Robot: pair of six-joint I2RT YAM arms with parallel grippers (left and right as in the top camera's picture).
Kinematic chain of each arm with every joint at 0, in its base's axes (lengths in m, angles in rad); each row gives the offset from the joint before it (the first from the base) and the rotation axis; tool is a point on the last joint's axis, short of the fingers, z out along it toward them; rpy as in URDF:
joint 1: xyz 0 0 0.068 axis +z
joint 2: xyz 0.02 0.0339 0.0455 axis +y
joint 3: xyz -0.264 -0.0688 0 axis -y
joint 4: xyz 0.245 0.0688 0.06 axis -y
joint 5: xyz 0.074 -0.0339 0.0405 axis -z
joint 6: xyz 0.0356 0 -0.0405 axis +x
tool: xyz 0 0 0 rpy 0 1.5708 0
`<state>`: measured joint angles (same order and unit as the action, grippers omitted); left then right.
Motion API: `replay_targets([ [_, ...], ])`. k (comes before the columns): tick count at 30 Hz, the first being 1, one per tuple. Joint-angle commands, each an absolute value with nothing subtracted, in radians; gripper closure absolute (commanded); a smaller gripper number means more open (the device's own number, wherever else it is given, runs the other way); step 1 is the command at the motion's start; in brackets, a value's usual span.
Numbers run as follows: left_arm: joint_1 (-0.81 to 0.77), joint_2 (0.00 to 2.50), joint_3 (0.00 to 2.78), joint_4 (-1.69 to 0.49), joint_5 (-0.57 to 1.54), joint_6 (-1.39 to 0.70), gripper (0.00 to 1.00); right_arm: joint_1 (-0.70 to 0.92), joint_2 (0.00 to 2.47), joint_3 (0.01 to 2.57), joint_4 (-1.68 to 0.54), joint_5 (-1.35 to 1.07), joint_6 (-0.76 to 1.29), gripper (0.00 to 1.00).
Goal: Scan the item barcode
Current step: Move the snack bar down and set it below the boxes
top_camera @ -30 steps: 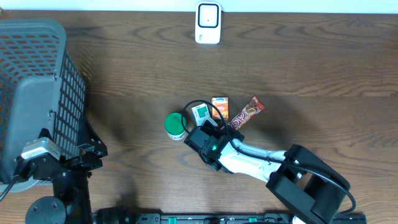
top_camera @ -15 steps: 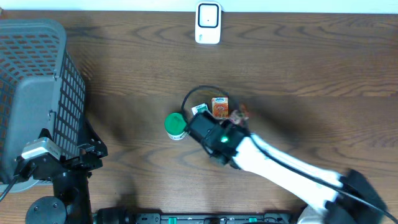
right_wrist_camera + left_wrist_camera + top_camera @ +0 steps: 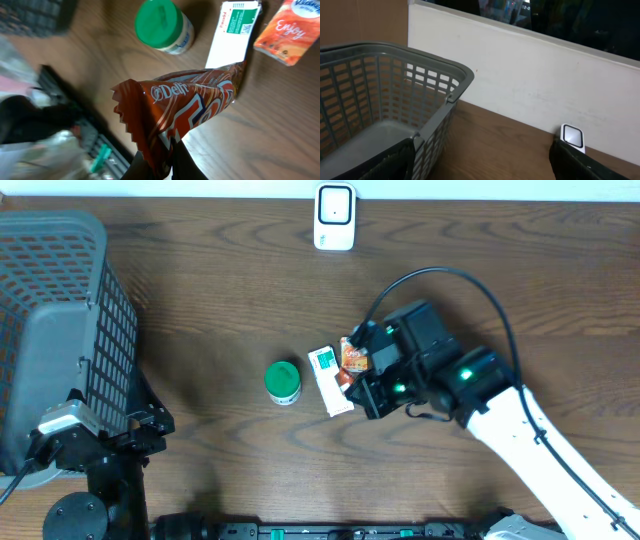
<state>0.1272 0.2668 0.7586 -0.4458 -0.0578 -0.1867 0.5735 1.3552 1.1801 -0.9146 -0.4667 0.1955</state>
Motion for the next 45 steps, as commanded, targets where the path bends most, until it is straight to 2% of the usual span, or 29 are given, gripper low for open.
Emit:
replay_targets([
  [1, 0.128, 0.270, 0.750, -0.447, -0.052, -0.185, 0.14, 0.490, 1.389, 1.182, -0.903, -0.696, 0.184, 0.99],
  [8, 0.128, 0.270, 0.728, -0.365, -0.052, -0.173, 0.14, 0.409, 1.479, 1.180, -0.893, -0.866, 0.062, 0.99],
  [16, 0.128, 0.270, 0.599, -0.257, -0.051, -0.174, 0.14, 0.377, 1.541, 1.180, -0.892, -0.915, -0.056, 0.99],
  [20, 0.128, 0.270, 0.505, -0.189, 0.022, -0.175, 0.14, 0.357, 1.544, 1.178, -0.890, -0.937, -0.061, 0.99],
  [25, 0.128, 0.270, 0.426, -0.148, 0.063, -0.178, 0.14, 0.327, 1.562, 1.127, -0.774, -1.156, -0.052, 0.99],
  [41, 0.128, 0.270, 0.422, -0.158, 0.064, -0.178, 0.14, 0.220, 1.702, 1.037, -0.696, -1.126, -0.072, 0.99],
  [45, 0.128, 0.270, 0.422, -0.167, 0.064, -0.178, 0.14, 0.192, 1.714, 1.037, -0.705, -1.047, -0.076, 0.99],
])
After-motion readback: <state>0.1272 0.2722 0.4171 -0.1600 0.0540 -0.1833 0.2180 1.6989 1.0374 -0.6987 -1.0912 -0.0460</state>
